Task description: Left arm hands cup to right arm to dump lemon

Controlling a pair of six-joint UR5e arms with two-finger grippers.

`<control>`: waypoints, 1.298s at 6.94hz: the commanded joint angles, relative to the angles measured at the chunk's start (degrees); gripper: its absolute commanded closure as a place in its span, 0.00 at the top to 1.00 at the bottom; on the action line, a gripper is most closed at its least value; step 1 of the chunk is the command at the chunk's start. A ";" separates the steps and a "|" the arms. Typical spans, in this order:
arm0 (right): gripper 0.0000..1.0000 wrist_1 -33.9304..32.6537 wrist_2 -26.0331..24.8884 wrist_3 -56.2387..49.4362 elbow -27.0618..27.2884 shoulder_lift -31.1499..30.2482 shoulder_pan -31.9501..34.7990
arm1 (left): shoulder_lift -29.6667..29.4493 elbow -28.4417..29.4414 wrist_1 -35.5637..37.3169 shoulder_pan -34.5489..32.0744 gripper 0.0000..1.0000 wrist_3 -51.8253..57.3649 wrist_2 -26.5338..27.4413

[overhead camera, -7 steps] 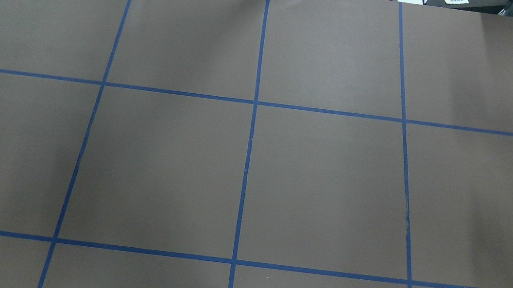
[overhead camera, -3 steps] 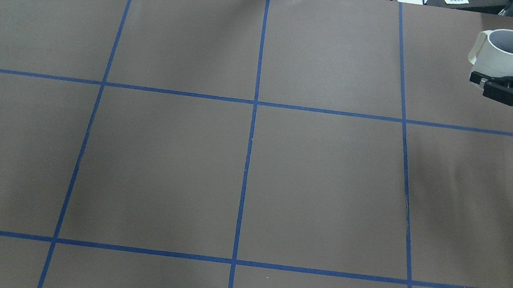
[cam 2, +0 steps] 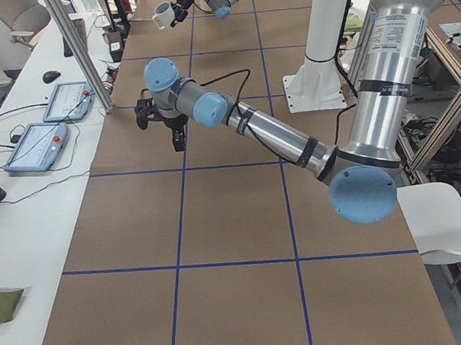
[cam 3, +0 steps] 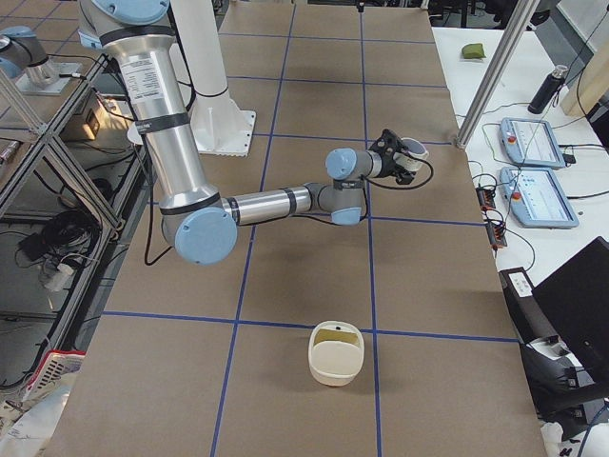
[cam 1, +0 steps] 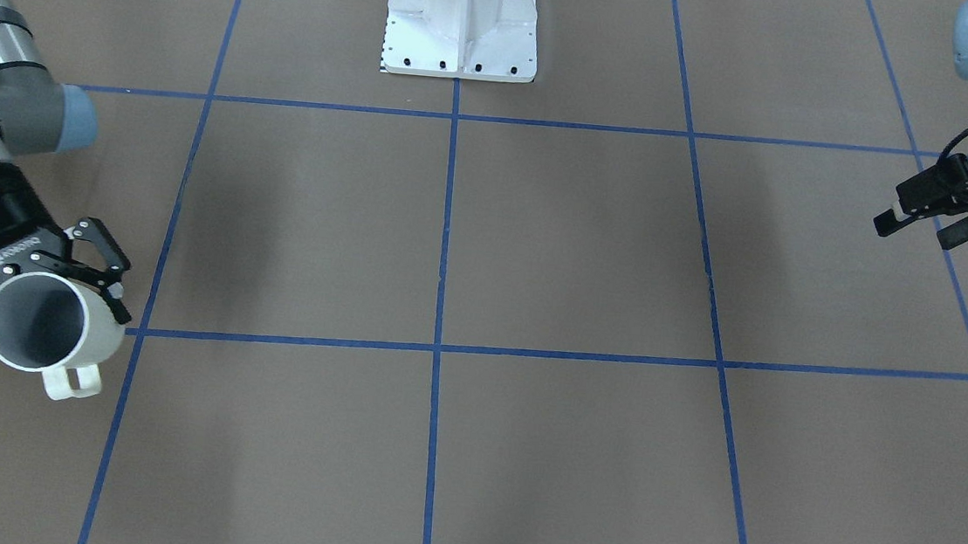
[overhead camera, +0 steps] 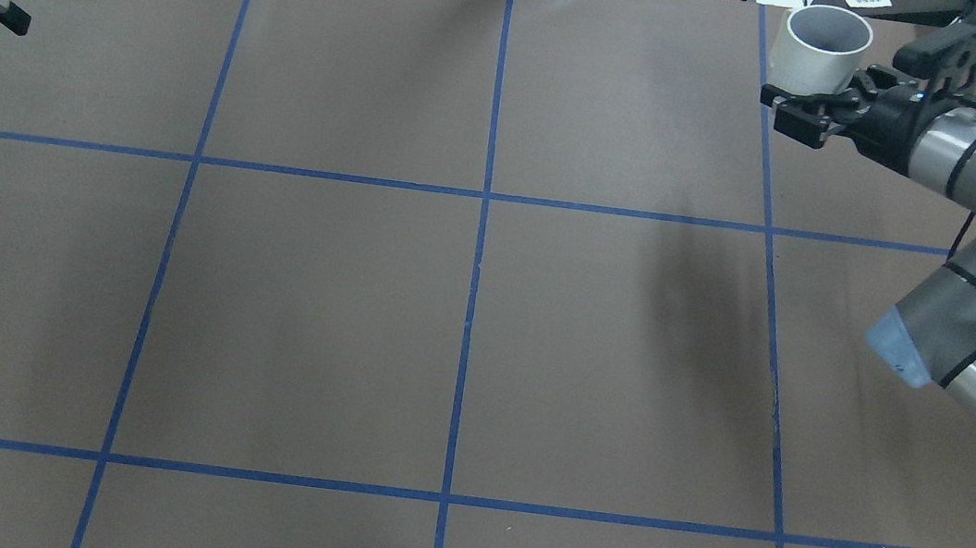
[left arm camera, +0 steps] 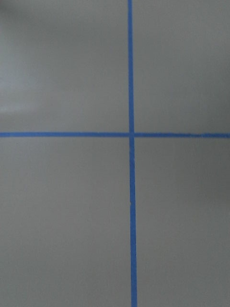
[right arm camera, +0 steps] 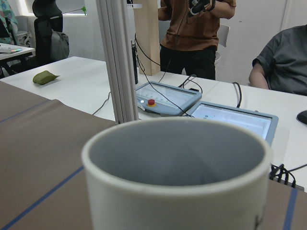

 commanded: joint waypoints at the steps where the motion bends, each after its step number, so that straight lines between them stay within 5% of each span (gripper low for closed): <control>1: 0.31 -9.14 -13.36 -9.07 0.36 6.82 -8.30 | -8.00 2.02 -0.24 5.76 1.00 -14.76 0.24; 3: 0.31 -19.96 -26.44 -12.13 -0.16 13.94 -15.59 | -16.44 5.89 -0.50 10.42 1.00 -25.70 0.33; 5: 0.31 -24.81 -29.40 -12.49 -0.42 18.88 -18.08 | -23.39 10.45 -0.94 12.98 1.00 -31.51 0.51; 9: 0.32 -27.03 -36.25 -12.93 -0.42 22.24 -23.08 | -26.94 17.32 -13.67 14.84 1.00 -45.31 0.60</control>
